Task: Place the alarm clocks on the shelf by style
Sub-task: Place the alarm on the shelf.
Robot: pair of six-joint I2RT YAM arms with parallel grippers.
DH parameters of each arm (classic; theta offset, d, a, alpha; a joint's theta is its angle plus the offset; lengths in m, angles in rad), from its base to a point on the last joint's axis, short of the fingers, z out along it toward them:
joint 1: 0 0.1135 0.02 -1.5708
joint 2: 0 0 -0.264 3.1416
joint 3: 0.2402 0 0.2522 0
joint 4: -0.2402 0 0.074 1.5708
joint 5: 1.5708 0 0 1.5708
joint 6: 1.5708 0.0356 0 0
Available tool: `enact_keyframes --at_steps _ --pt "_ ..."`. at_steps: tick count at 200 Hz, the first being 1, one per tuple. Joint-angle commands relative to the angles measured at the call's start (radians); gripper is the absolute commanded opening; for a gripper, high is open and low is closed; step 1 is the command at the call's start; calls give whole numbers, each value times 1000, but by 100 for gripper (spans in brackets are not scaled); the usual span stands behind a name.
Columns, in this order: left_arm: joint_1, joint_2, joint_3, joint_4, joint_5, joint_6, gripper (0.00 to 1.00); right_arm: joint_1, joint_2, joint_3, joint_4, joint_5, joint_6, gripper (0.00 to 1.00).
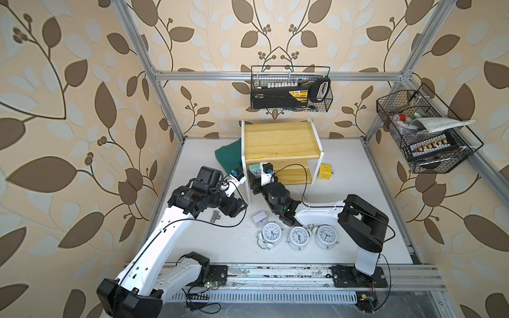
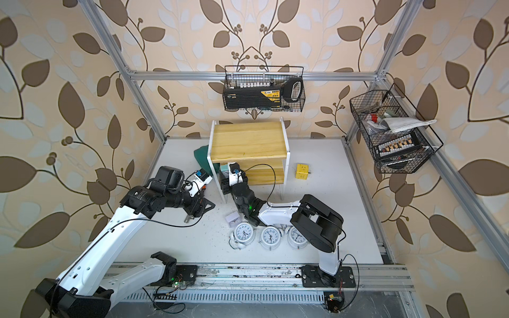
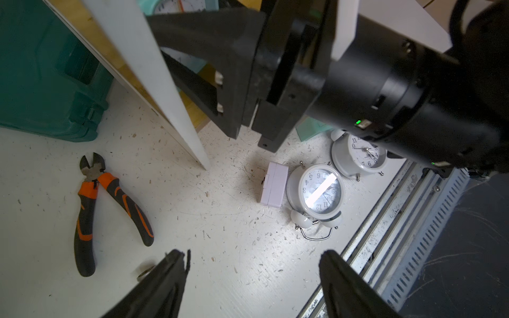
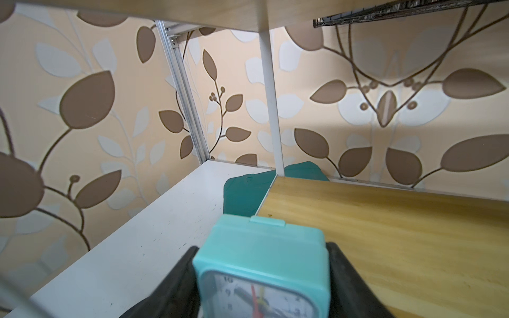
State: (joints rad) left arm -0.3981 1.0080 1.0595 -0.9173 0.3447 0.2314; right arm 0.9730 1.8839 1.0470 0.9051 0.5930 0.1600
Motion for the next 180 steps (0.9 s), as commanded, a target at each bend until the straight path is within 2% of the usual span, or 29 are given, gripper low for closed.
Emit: enact_keyframes --at_steps 1,47,76,118,180 --pt "13 -19 -5 8 31 -7 80 -3 32 43 0 26 11 50" --pt "13 -19 -14 6 31 -6 80 -5 55 58 -8 37 18 56" --pt "13 -19 -12 6 31 -5 80 -5 42 47 -10 26 24 68" --pt "13 -13 -13 9 36 -4 80 -5 -6 20 -15 2 24 83" --pt "13 0 -17 11 44 3 80 15 -128 -44 -66 -36 18 93"
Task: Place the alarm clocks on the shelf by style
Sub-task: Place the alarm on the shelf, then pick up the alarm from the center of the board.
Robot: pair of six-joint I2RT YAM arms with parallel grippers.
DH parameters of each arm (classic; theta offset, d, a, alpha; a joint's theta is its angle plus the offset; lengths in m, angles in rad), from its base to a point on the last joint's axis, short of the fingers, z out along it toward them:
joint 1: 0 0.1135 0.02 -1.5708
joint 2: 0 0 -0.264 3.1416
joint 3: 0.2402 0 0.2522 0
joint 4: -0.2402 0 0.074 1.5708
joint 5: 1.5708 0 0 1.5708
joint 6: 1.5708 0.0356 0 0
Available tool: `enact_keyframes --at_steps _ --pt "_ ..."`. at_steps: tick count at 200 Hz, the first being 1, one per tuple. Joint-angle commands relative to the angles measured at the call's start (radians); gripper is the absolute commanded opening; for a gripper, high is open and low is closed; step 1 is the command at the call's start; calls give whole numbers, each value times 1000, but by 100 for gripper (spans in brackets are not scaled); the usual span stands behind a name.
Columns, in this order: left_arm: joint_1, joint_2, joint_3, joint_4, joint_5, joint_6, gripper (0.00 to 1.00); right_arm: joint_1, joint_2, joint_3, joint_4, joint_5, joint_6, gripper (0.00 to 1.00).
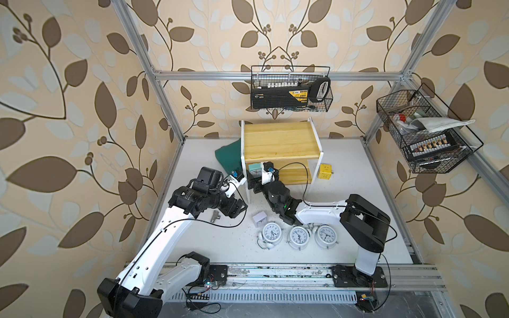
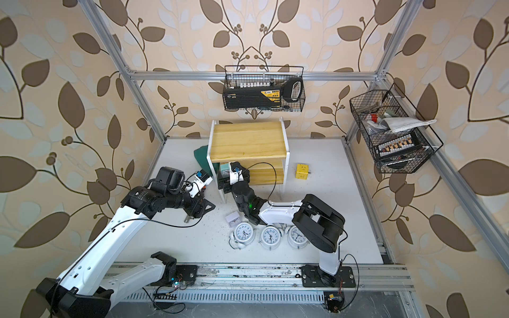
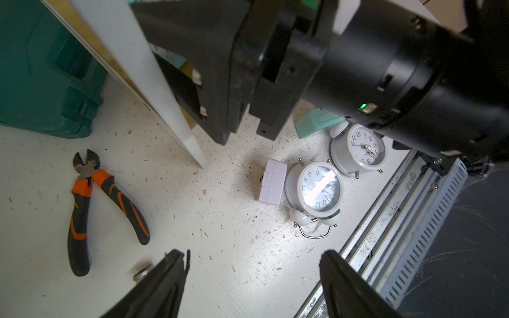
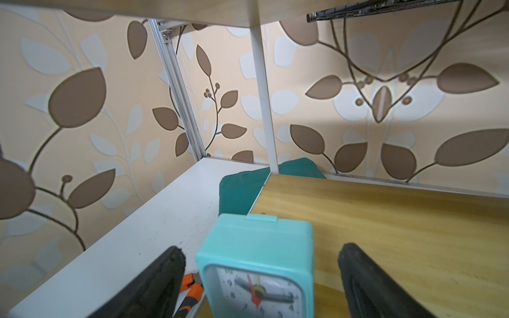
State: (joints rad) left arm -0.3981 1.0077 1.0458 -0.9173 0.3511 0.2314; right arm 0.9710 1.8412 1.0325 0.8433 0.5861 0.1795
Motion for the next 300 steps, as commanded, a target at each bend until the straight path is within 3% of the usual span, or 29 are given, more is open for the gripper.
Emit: enact_keyframes --at_steps 1,50,86,134,220,300 --pt "13 1 -4 11 38 3 80 17 -88 -31 -5 -29 -2 93" --pt "12 46 -18 -5 91 35 80 36 -232 -142 -111 -33 18 94" --pt "8 116 -22 2 94 32 78 38 -344 -212 -252 -141 65 93" --pt "-64 185 -39 48 29 34 78 53 -466 -293 -384 -248 99 92" --pt "-193 369 -62 125 -57 19 75 72 -633 -485 -406 -173 180 91" --pt "-258 475 -79 168 -80 11 71 77 -700 -556 -437 -139 229 89"
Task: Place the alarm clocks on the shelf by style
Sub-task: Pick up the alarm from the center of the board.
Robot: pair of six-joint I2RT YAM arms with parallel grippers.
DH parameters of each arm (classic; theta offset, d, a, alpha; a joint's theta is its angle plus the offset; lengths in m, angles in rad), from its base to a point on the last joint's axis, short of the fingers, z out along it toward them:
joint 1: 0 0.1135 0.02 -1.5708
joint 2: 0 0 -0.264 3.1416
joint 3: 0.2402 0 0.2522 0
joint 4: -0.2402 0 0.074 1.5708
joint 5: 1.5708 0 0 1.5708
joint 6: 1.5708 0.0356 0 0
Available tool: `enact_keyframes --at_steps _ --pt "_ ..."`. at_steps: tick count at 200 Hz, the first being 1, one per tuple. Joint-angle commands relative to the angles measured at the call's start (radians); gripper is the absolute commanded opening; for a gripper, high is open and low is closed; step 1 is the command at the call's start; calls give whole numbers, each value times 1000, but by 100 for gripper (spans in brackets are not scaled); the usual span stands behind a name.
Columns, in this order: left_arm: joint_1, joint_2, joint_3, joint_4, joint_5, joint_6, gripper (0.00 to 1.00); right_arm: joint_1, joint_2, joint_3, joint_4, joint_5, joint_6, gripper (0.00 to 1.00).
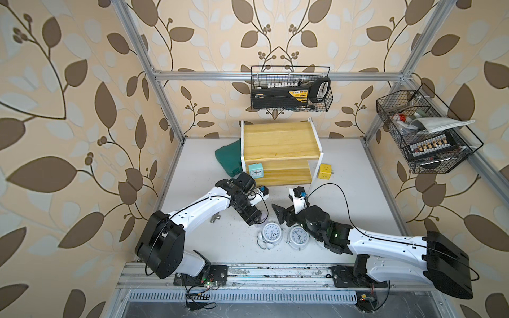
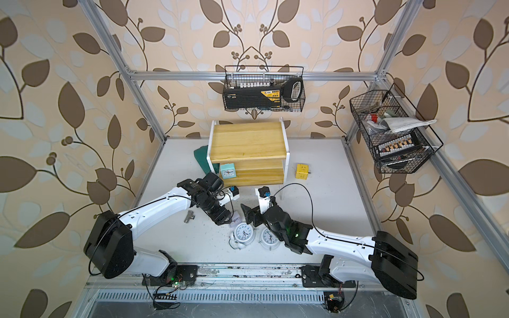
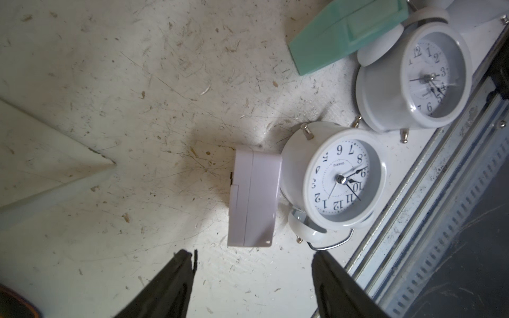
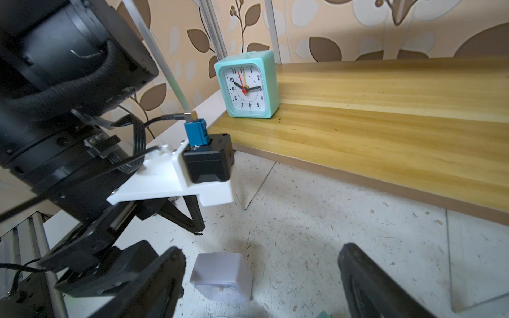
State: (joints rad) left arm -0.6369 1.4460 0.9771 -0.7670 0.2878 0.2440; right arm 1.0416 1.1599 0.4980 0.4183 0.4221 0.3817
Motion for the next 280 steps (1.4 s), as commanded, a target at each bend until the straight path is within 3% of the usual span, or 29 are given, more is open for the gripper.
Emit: enact_keyframes --at_steps 1,61,198,280 --pt "-19 37 -11 18 -18 -2 71 7 -20 -21 -13 24 27 89" --pt "-38 71 -14 32 -27 -6 65 15 -17 -24 -18 23 34 88" --pt "-48 45 -17 29 -35 8 27 19 -10 -38 -17 11 31 85" --pt "-27 -65 58 -96 22 54 24 32 -33 -58 3 -205 -83 84"
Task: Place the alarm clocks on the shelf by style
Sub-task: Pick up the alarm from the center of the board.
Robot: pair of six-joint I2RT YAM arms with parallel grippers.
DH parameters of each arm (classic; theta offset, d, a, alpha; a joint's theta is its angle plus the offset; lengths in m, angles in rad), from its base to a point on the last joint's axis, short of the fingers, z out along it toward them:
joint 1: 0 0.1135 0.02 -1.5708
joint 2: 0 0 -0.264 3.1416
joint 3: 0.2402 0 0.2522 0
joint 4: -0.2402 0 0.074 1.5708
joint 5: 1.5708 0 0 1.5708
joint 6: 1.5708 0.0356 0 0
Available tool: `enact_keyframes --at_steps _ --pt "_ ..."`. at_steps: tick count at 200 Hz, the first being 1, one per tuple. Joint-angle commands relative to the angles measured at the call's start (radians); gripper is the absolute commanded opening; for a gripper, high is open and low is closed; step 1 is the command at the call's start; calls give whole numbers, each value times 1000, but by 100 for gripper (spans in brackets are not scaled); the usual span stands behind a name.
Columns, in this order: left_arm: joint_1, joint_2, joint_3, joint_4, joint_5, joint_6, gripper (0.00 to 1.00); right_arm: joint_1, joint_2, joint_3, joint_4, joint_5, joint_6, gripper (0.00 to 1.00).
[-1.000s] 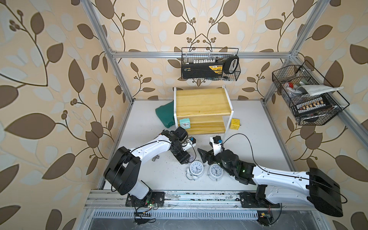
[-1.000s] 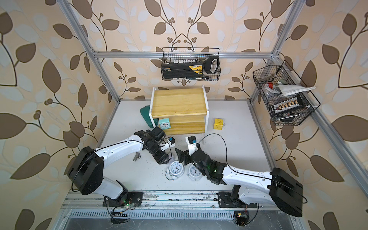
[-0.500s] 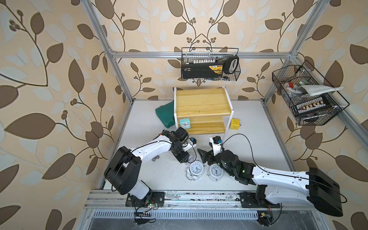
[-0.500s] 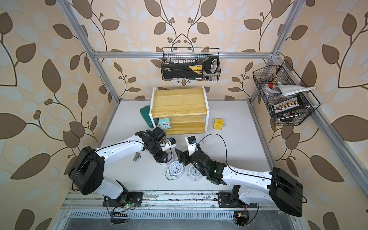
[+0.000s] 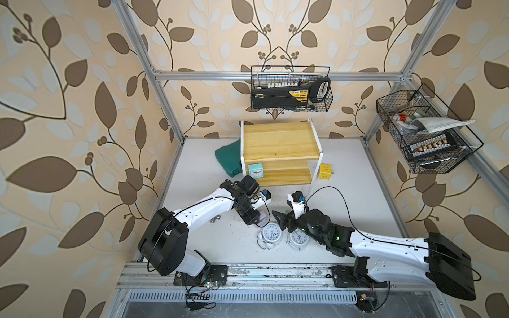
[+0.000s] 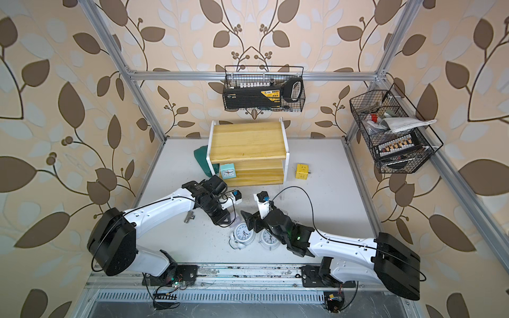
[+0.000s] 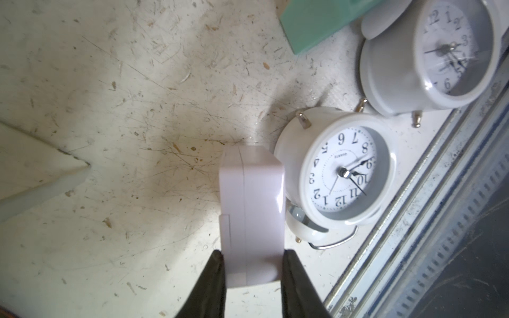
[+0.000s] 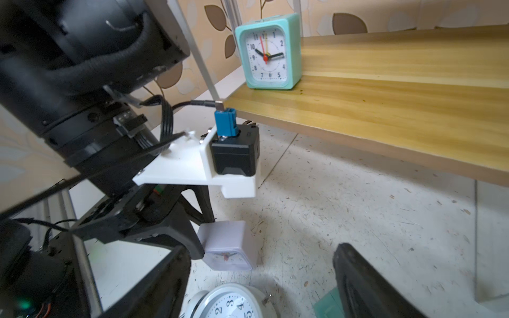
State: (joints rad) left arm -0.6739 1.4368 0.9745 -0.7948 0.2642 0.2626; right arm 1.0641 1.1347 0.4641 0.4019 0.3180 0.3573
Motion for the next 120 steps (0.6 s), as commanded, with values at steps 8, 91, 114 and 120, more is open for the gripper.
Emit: enact_keyframes --at_steps 8,91,114,120 --pt "19 -63 73 -82 60 36 24 13 -3 -28 31 -118 -67 84" --pt "107 -76 160 -183 246 16 24 107 205 8 201 -132 -120 91" --pt "113 -76 160 -193 276 18 24 123 250 16 231 -94 -129 91" --pt "114 -76 159 -196 284 18 25 123 257 18 239 -88 -130 91"
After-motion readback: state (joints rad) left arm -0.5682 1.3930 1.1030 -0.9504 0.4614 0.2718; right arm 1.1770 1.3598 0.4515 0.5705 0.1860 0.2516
